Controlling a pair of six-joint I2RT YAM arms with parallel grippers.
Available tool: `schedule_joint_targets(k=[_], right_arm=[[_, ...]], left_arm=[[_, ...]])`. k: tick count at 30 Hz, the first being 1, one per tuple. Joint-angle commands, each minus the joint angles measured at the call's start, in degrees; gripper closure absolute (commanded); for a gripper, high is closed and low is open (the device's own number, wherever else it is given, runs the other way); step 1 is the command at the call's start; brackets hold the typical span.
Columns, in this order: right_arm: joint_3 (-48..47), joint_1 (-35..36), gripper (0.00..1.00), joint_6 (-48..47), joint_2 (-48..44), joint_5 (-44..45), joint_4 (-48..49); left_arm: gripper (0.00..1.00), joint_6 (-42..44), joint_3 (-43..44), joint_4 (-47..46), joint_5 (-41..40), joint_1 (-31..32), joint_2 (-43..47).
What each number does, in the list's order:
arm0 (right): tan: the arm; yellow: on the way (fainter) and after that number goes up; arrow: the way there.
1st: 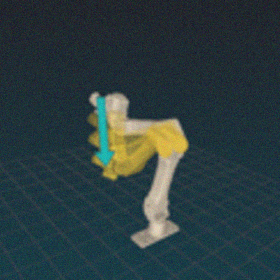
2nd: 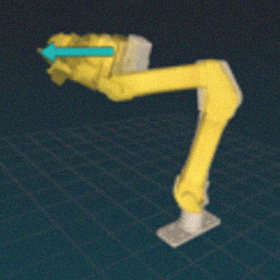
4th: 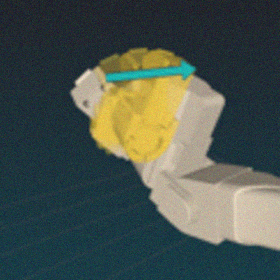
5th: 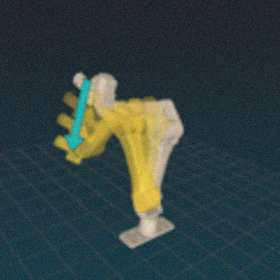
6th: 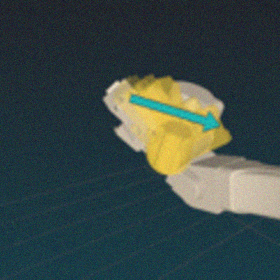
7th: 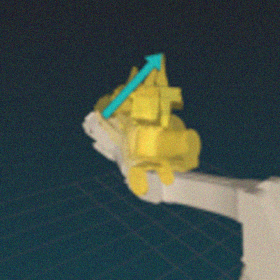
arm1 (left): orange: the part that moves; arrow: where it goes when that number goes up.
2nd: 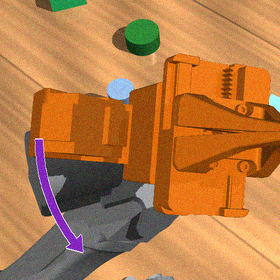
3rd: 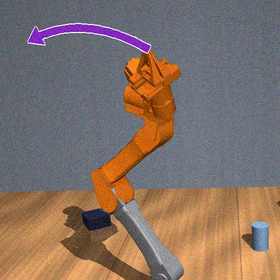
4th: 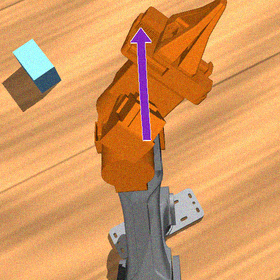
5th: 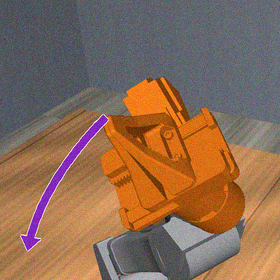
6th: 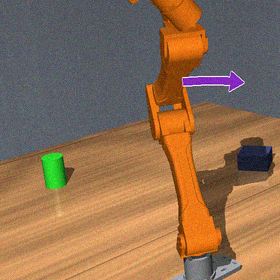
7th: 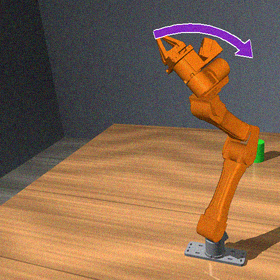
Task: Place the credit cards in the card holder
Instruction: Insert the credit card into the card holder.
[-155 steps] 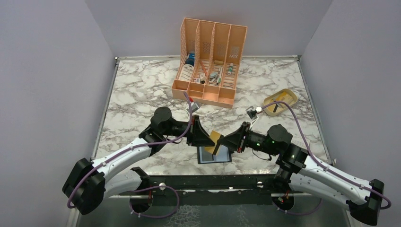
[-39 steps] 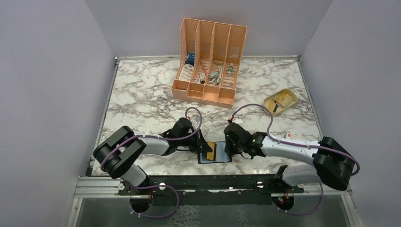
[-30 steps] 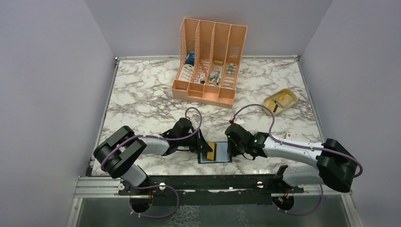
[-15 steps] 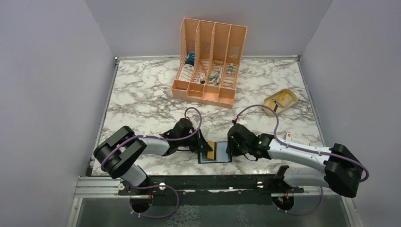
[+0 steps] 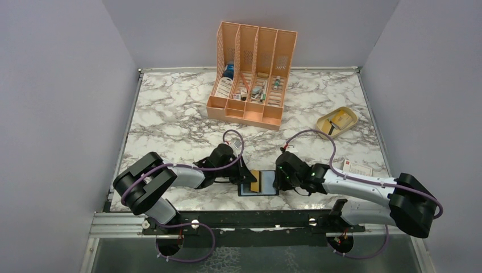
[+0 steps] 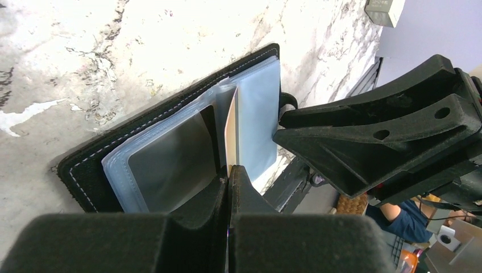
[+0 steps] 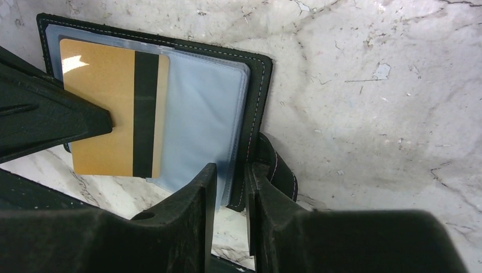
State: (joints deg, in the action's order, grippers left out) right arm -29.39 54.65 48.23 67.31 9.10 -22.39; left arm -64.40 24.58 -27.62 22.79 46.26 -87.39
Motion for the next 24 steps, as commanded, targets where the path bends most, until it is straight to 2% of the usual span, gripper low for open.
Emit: schedule_joint_targets(k=[1, 9, 14, 16, 19, 24], right_arm=[[0.83, 0.09, 0.76, 1.15, -0.78, -1.08, 2.12], [2.71, 0.11, 0.81, 2.13, -1.65, -2.51, 3.78], [2.58, 0.16, 0.83, 2.13, -1.89, -2.78, 3.51], [2.52, 0.13, 0.83, 2.12, -2.15, -2.82, 3.50], [2.41, 0.15, 0.84, 2.17, -2.40, -2.55, 3.25], [2.74, 0.08, 0.85, 2.47, -2.75, -2.62, 3.14]], left_arm=[[1.00, 0.66, -0.86, -0.33, -4.57, 0.41, -0.43], [0.98, 2.70, -1.67, -0.86, -6.00, 0.57, 0.29], [0.76, 3.65, -1.95, -0.86, -5.79, 0.59, 1.20], [0.70, 3.90, -2.08, -0.82, -5.69, 0.59, 2.04], [0.65, 4.12, -2.36, -0.77, -5.74, 0.54, 2.80], [0.64, 3.54, -3.38, -0.68, -5.98, 0.59, 3.00]])
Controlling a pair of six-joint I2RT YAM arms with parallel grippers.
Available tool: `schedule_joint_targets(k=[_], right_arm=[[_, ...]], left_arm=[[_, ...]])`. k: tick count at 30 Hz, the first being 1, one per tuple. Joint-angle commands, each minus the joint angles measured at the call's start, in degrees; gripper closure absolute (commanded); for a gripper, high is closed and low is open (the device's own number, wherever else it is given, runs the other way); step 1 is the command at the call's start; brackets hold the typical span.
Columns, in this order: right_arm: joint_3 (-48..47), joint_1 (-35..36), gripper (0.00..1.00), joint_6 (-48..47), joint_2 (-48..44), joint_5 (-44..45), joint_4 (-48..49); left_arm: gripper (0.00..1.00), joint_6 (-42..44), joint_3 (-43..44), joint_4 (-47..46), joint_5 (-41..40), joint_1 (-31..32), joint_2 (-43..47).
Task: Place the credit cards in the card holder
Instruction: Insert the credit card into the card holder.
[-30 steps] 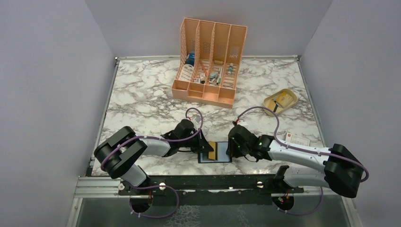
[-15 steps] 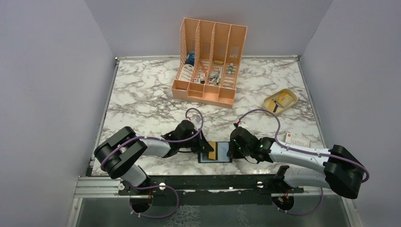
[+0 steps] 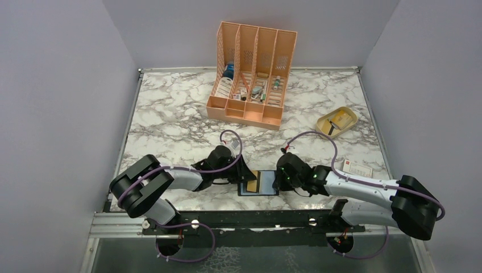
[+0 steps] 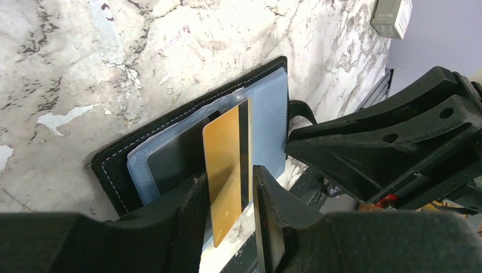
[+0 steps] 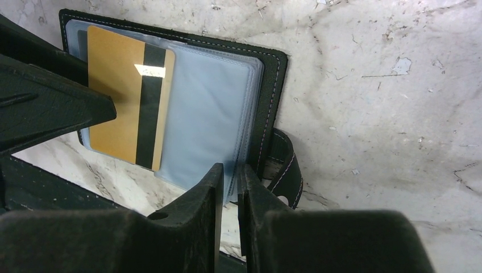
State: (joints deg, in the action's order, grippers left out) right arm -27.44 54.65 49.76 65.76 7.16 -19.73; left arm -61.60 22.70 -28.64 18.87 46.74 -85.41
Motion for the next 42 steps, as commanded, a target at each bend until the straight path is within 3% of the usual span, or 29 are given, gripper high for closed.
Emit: schedule_joint_targets(k=[1, 11, 23, 42], right_arm=[[0.85, 0.12, 0.85, 1.00, -1.30, -0.68, 0.48], [1.49, 0.14, 0.86, 1.38, -2.52, -0.24, -0.05], [1.88, 0.17, 0.86, 1.82, -3.17, -0.55, 0.46], [4.54, 0.12, 0.83, 3.58, -4.31, -1.66, 2.77]], left_arm=[[0.64, 0.78, -1.66, 0.39, -2.17, 0.10, 1.03], [0.66, 2.38, -1.72, 2.57, -3.38, 0.10, 2.60], [1.00, 3.07, -1.42, 2.98, -4.25, 0.85, 2.07], [1.00, 0.10, -2.53, 3.07, -11.01, 2.28, 1.85]])
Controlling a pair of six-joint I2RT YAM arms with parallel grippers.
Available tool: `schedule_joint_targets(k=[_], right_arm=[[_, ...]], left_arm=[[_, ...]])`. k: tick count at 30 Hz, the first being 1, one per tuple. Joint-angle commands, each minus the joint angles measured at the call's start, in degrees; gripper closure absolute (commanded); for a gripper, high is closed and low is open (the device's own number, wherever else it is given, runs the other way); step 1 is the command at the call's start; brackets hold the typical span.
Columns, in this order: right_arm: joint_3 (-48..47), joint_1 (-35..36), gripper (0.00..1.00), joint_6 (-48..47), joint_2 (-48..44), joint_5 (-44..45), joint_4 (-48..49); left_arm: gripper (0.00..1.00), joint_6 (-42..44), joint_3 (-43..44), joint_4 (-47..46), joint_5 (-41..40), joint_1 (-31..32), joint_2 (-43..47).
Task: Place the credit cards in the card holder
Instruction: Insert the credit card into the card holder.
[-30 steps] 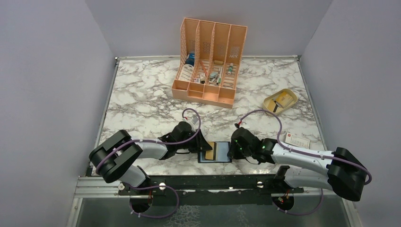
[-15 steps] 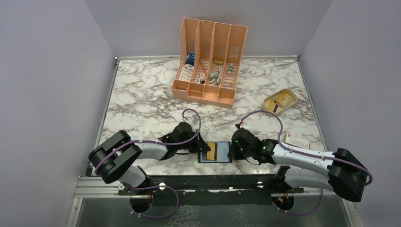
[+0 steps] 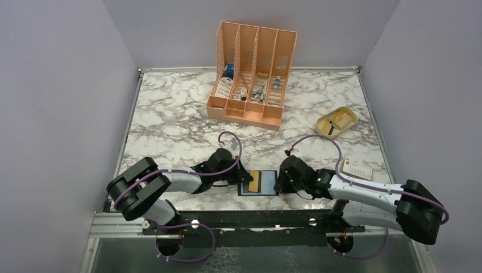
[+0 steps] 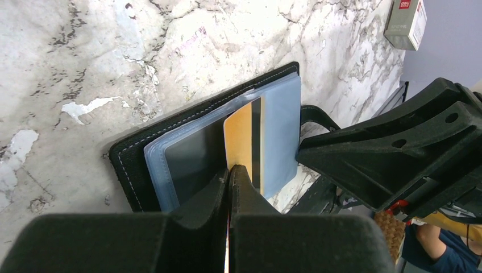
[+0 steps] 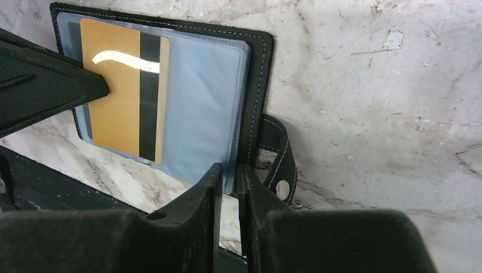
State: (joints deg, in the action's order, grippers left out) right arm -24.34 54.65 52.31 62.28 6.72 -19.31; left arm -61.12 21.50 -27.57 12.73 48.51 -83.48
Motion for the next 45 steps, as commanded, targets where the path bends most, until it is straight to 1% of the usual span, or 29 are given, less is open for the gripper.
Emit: schedule_joint_targets(k=[1, 5, 11, 17, 20, 24, 29, 32, 36, 42, 45], right_arm=[[1.73, 0.12, 0.83, 1.03, -0.84, -1.85, 2.96], [2.74, 0.11, 0.84, 1.28, -0.77, -3.41, 4.97], [2.90, 0.07, 0.84, 2.07, -0.67, -4.01, 5.42], [1.42, 0.08, 0.84, 2.33, -1.29, -2.32, 2.88], [0.02, 0.13, 0.79, 1.79, -1.69, -0.88, 0.78], [-1.43, 0.15, 0.71, 1.27, -1.57, 0.81, -1.39], [-2.54, 0.09, 0.63, 0.01, -0.44, 2.16, -1.58], [-3.77, 0.10, 0.61, -0.51, 1.13, 2.86, -2.15], [-4.07, 0.15, 0.61, -0.85, 1.63, 3.60, -1.61], [-3.29, 0.09, 0.70, -1.25, 2.92, 3.33, 0.48], [-3.30, 0.12, 0.72, -1.25, 3.81, 2.68, 1.09]], left_arm=[[1.00, -0.53, -1.48, 2.00, -5.23, 0.77, 0.09], [1.00, -0.83, -1.71, 2.00, -6.65, 1.53, 0.96], [1.00, -1.18, -1.51, 1.72, -7.66, 2.39, 1.33], [1.00, -1.01, -0.44, 1.48, -6.84, 3.46, -0.18], [1.00, -0.42, -0.03, 1.51, -6.62, 3.83, -0.51], [0.88, -0.33, -0.05, 1.55, -6.73, 4.04, -0.45], [0.73, 0.16, -0.18, 1.75, -7.13, 4.03, 0.28], [0.68, 0.56, -0.21, 2.50, -7.64, 4.02, 1.14], [0.66, 0.89, -0.05, 3.97, -8.36, 4.04, 2.01], [0.66, 1.17, 0.02, 5.75, -9.23, 4.05, 2.70], [0.65, 2.17, 0.90, 8.53, -10.54, 4.00, 3.53]])
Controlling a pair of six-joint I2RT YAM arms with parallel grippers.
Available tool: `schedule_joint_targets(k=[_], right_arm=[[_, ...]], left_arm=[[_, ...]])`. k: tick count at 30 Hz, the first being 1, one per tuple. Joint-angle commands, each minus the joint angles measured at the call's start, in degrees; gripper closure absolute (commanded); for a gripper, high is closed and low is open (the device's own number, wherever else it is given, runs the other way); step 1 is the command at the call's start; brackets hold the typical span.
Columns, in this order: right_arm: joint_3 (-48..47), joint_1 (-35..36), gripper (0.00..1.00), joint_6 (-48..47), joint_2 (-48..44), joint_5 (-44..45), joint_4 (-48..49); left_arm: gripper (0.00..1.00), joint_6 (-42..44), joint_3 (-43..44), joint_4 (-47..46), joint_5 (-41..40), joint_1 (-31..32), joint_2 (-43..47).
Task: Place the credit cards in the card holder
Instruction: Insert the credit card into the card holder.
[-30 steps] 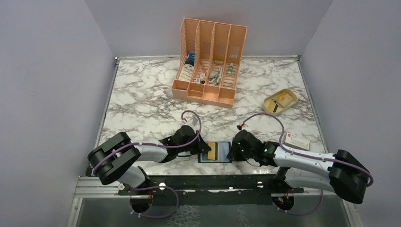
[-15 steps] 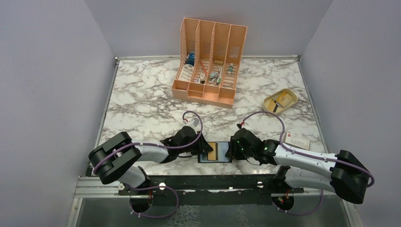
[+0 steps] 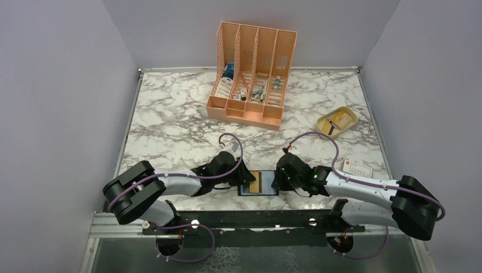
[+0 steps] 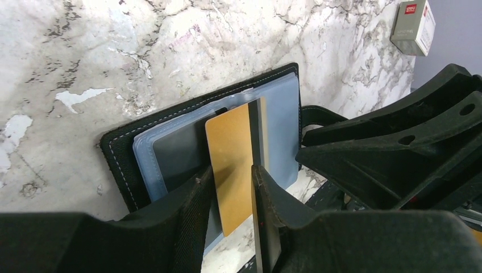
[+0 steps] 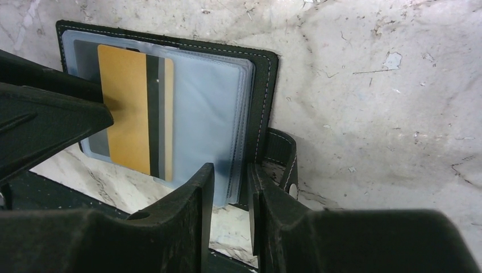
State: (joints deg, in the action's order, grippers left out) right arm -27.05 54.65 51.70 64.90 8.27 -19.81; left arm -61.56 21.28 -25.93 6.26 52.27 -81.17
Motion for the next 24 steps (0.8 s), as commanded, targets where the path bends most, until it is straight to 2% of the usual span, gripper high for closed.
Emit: schedule_joint_targets(k=[1, 6, 24], right_arm=[[-0.58, 0.07, 0.72, -0.58, 1.33, 0.94, 1.55], [0.04, 0.11, 0.75, -0.59, 0.68, 1.23, 1.63], [0.46, 0.10, 0.76, -0.21, 0.49, 1.07, 2.05]], left_arm=[[0.65, 3.01, 1.54, 8.62, -4.61, 0.22, 1.52], [0.64, 3.31, 1.90, 9.22, -4.67, 0.25, 1.91], [0.64, 1.90, 3.22, 6.65, -0.51, 0.85, -3.35]])
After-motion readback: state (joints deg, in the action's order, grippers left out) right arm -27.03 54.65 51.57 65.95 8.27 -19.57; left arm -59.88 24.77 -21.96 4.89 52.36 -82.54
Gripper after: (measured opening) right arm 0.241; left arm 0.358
